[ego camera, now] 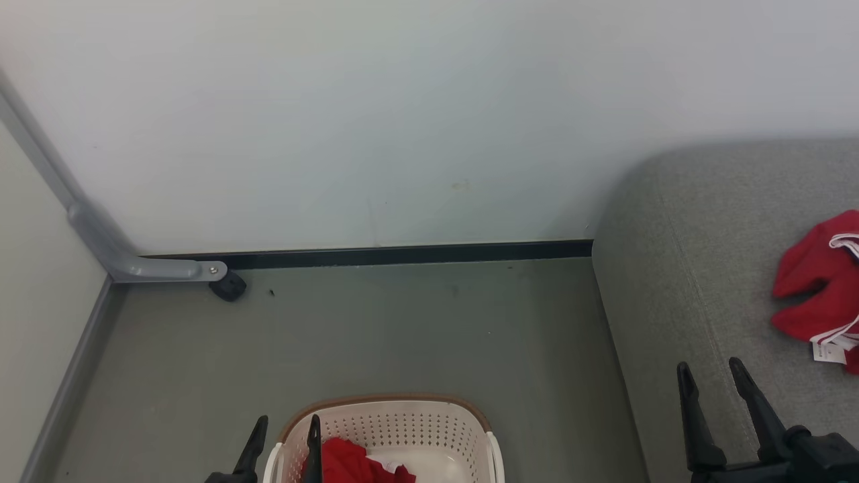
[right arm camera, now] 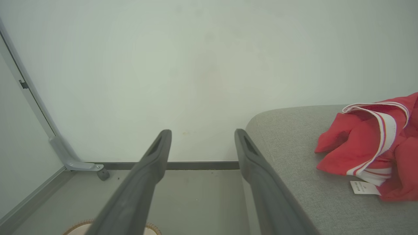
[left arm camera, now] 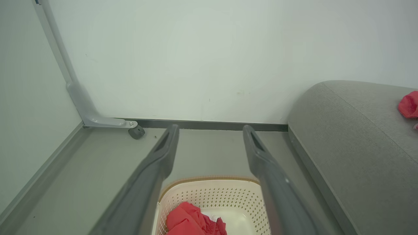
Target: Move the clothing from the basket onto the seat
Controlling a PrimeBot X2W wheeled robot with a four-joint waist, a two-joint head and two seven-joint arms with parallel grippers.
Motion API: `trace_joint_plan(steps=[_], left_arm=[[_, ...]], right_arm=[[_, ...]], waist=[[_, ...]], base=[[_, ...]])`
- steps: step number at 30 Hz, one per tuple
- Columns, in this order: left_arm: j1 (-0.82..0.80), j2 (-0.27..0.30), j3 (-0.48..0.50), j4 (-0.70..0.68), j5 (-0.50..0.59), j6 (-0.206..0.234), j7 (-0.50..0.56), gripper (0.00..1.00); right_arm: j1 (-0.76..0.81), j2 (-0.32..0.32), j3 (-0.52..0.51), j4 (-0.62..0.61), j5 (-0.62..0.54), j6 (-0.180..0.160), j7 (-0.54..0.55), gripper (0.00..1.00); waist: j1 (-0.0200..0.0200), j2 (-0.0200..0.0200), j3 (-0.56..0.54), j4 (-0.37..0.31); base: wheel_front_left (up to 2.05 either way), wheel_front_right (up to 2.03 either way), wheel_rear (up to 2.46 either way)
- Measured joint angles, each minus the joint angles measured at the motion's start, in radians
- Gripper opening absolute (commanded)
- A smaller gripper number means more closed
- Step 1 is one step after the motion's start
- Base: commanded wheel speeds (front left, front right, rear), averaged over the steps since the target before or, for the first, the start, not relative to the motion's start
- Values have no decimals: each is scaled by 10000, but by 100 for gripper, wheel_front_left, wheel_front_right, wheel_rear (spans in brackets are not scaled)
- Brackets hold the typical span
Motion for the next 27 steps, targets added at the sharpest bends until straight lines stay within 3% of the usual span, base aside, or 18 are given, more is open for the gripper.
trace_joint_plan(steps=[6, 27], left_arm=[[-219, -186, 219, 393, 119, 0, -2, 100], [-2336, -393, -454, 3177, 201, 0, 629, 100]], right_arm=[[-329, -4, 77, -376, 0, 46, 86, 100], [-2057, -104, 61, -2146, 88, 245, 253, 100]], waist=[[0, 0, 422, -62], [2, 1, 3156, -825]], base=[[0, 0, 0], [0, 0, 0]])
